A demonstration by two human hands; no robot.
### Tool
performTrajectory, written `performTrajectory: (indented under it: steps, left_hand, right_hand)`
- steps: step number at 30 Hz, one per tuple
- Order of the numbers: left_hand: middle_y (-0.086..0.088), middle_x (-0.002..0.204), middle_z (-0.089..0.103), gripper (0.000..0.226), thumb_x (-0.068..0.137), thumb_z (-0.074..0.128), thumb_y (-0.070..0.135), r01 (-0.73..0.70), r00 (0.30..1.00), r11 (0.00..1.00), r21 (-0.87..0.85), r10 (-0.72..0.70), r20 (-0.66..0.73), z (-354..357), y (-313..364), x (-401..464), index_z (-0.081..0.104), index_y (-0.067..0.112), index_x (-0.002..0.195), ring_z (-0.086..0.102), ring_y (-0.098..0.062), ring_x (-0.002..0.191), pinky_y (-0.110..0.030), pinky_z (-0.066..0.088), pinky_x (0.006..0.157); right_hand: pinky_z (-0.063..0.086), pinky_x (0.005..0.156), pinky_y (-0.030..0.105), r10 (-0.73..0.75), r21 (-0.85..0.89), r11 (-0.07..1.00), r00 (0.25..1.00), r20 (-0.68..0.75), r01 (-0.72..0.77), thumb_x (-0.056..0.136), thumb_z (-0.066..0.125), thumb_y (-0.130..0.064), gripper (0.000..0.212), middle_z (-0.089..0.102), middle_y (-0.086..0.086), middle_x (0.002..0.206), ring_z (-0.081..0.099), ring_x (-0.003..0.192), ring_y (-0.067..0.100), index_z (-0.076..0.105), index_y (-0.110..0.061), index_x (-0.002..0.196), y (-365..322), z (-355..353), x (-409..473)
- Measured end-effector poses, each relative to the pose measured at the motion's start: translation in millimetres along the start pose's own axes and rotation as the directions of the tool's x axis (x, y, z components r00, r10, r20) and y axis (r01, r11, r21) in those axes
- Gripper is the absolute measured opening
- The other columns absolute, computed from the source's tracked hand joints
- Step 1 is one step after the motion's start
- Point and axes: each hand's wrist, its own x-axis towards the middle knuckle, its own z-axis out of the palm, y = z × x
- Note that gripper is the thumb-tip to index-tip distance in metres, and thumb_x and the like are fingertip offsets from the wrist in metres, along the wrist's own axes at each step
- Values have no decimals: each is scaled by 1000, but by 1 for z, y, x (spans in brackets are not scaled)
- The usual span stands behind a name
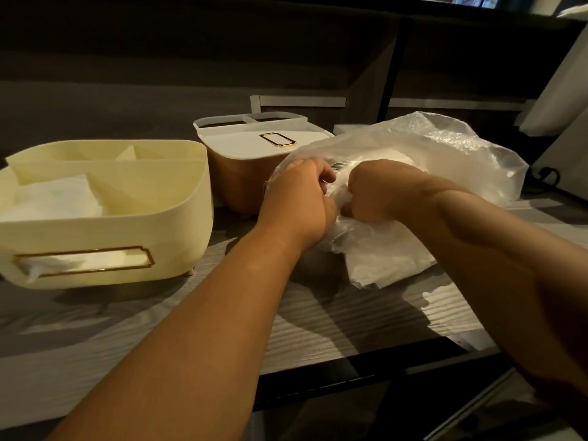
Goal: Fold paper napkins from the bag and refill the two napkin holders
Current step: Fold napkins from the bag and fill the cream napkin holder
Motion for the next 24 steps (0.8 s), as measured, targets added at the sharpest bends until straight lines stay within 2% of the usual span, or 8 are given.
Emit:
performTrajectory:
  steps: [5, 10, 13, 16, 18, 21, 24]
  left_hand:
    - [4, 98, 61, 33, 87, 70, 9, -17, 1000, 1000, 6, 17, -22, -1, 2, 0, 66, 25, 115, 58, -15, 91, -27, 53, 78]
    - [5, 98, 61, 32, 86, 69, 9, -36, 999, 999, -7, 35, -26, -1, 1, -1, 66, 27, 112, 58, -16, 93, -35, 56, 85]
    - [4, 99, 61, 33, 86, 70, 9, -22, 1000, 1000, -12, 22, -19, -1, 1, -1, 66, 27, 113, 59, -17, 93, -36, 57, 86]
    - [2, 99, 61, 33, 86, 69, 8, -31, 999, 999, -13, 31, -26, -1, 0, 0, 66, 26, 114, 58, -18, 94, -38, 57, 87]
    - [2, 104, 61, 34, 86, 69, 9, -38, 999, 999, -9, 38, -27, -1, -2, 0, 66, 25, 116, 58, -18, 98, -39, 56, 90]
    - [1, 122, 54, 36, 89, 68, 13, -45, 999, 999, -12, 44, -31, -2, -2, 1, 62, 27, 122, 54, -20, 113, -40, 52, 100]
    - [0, 134, 44, 39, 93, 65, 23, -18, 1000, 998, -54, 17, -10, -7, -1, 2, 53, 29, 130, 49, -21, 121, -41, 49, 104]
  right_hand:
    - [41, 72, 30, -29, -57, 998, 999, 27, 31, 96, 59, -34, 29, 57, 5, 79, 56, 79, 22, 68, -8, 107, -2, -2, 0]
    - [48, 70, 31, 91, 69, 994, 995, -36, -88, 88, 70, -30, 31, 66, 7, 91, 60, 80, 23, 68, -9, 110, 0, 1, 2]
    - [52, 74, 31, 119, 107, 988, 991, -58, -113, 86, 74, -30, 34, 67, 8, 93, 62, 82, 24, 69, -10, 113, 1, 3, 2]
    - [51, 72, 31, 139, 130, 984, 985, -102, -125, 86, 72, -26, 35, 67, 8, 97, 61, 83, 24, 68, -11, 117, 2, 0, 1]
    - [48, 70, 31, 151, 155, 979, 980, -131, -130, 88, 70, -25, 36, 66, 7, 100, 58, 83, 23, 67, -12, 121, 4, -2, -1]
    - [44, 73, 32, 136, 174, 980, 969, -208, -101, 93, 64, -30, 39, 59, 4, 103, 53, 88, 21, 60, -15, 129, 5, -6, -9]
    - [41, 80, 32, 137, 348, 936, 963, -232, -49, 95, 61, -32, 45, 61, 6, 118, 50, 95, 19, 54, -20, 138, 8, -19, -20]
